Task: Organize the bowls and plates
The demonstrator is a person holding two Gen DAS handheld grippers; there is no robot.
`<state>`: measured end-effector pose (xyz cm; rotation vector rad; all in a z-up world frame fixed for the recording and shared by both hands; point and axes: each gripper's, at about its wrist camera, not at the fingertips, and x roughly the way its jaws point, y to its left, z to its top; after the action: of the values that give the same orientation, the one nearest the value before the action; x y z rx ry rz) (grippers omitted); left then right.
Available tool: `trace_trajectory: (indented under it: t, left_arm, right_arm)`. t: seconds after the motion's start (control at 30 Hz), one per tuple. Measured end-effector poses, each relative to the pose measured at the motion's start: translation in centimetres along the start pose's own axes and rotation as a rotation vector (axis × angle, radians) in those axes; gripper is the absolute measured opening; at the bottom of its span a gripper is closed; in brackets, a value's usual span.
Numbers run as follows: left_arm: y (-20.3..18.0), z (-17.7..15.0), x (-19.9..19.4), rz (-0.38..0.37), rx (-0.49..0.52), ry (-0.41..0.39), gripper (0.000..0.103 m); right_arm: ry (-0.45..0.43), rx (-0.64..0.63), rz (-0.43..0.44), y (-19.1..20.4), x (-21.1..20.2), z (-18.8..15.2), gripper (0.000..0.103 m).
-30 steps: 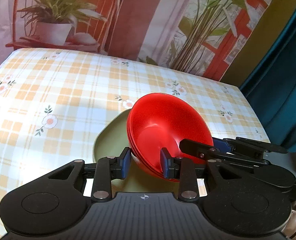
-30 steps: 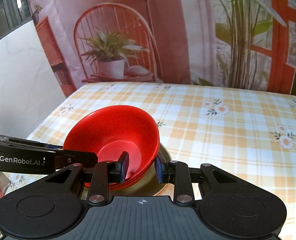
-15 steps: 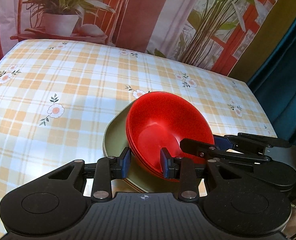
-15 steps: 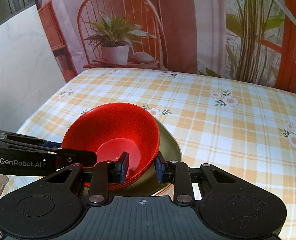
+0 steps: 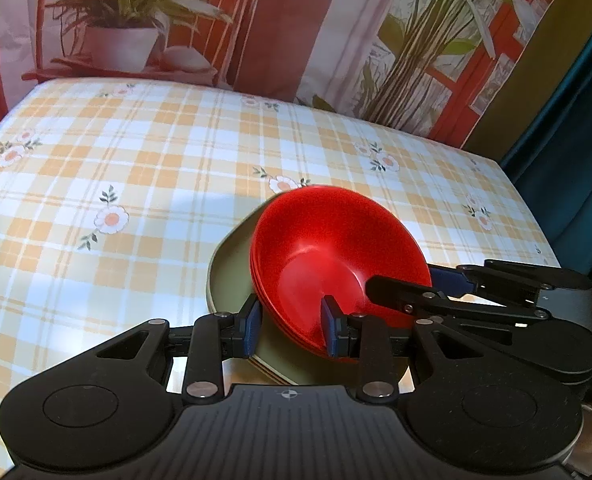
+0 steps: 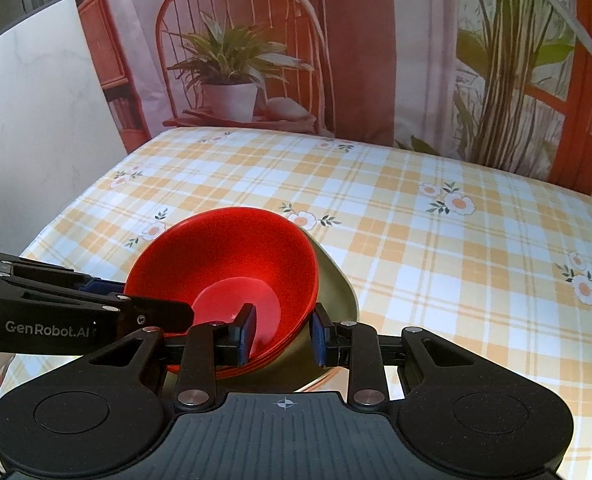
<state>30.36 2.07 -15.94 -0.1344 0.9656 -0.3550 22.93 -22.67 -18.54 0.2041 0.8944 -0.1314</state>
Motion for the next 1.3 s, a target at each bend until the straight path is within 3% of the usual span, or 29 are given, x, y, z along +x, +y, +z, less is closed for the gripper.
trace_trajectory:
  t: [0.23,0.7,0.93,1.07,1.23,1.3]
  left_arm:
    - [-0.5,0.3,-1.6,0.027,0.015,-0.039,0.045]
    - [-1.3,-1.0,-6.9,0.069,0.053,-0.124,0.058]
    - [-2.2,-2.3,-10.1,0.083,0.083,-0.175,0.071]
    - [-2.8,-3.0,-11.8,0.093,0.107,-0.202,0.082]
    - [-3.6,-3.7,-14.2,0.115,0.134,-0.249,0.094]
    - [-3.8,-4.1,-15.4,0.121,0.135,-0.27,0.095]
  right_arm:
    - [-0.032,0.01,-0.015,-0.2,-1.9,0.2,0.032]
    - [-0.12,0.033,-0.048,0.9,-7.8,-0.2,0.052]
    - [-0.164,0.04,-0.067,1.9,-11.5,-1.2,0.068]
    - [-0.191,0.048,-0.077,2.3,-13.6,-1.7,0.086]
    - [-0.235,0.06,-0.092,3.0,-16.5,-2.2,0.102]
    - [-0.249,0.065,-0.094,3.3,-17.5,-2.3,0.103]
